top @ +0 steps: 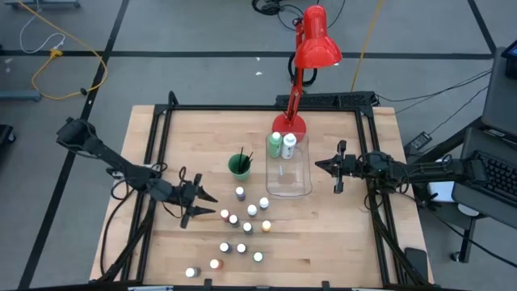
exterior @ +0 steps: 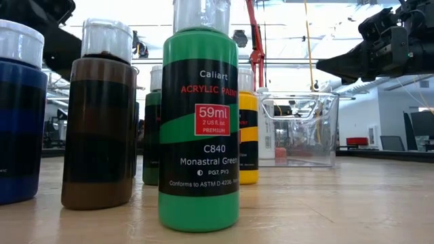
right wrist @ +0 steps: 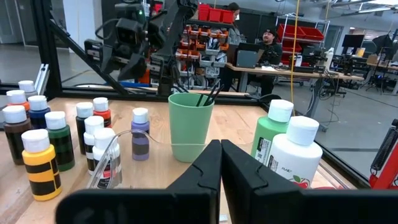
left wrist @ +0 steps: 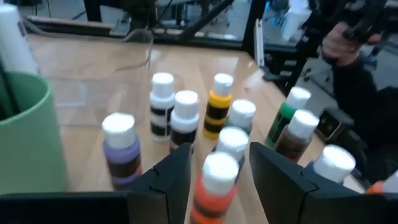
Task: Pick & Place Paint Supplies
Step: Put the top orange paint bottle into the transparent bin
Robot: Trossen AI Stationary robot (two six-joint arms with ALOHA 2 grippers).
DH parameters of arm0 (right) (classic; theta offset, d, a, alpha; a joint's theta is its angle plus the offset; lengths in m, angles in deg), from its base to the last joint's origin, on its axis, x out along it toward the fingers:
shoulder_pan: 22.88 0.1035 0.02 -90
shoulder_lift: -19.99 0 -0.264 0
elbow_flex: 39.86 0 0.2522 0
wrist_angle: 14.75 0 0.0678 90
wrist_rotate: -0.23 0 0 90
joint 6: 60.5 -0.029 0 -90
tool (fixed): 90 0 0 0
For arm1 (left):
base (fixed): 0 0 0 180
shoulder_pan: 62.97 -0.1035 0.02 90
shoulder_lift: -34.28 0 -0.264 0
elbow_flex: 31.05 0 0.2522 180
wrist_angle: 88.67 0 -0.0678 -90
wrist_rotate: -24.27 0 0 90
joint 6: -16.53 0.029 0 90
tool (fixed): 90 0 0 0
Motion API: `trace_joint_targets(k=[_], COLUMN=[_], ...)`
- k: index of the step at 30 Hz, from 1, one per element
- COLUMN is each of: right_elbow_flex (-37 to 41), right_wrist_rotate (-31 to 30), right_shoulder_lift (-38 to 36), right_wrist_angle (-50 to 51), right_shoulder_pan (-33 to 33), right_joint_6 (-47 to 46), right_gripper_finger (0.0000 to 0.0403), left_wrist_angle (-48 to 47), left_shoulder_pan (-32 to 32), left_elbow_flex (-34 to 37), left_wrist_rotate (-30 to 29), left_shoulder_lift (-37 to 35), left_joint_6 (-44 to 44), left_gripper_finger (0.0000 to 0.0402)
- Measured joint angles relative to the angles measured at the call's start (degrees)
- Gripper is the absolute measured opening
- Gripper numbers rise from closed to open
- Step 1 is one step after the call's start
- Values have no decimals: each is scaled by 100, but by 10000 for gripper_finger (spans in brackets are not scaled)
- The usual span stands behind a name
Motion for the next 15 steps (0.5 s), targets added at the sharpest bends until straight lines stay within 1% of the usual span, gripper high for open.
trace_joint_targets(k=[7, 11, 15], right_elbow_flex=[-1, -2, -1], right_wrist_rotate=[0, 0, 0], right_shoulder_lift=[-2, -2, 0], right_wrist_angle=[0, 0, 0], right_shoulder_pan=[1, 0, 1], right_joint_6=[-2, -2, -3], right_gripper_finger=[4, 4, 4], left_wrist_angle=[461, 881, 1045], left_shoulder_pan=[-30, -126, -226], left_elbow_flex=[-43, -43, -46], left_wrist_rotate=[-219, -58, 125], left_shoulder_lift=[852, 1229, 1418], left_joint_6=[23, 17, 5], left_gripper_finger=[166, 166, 166])
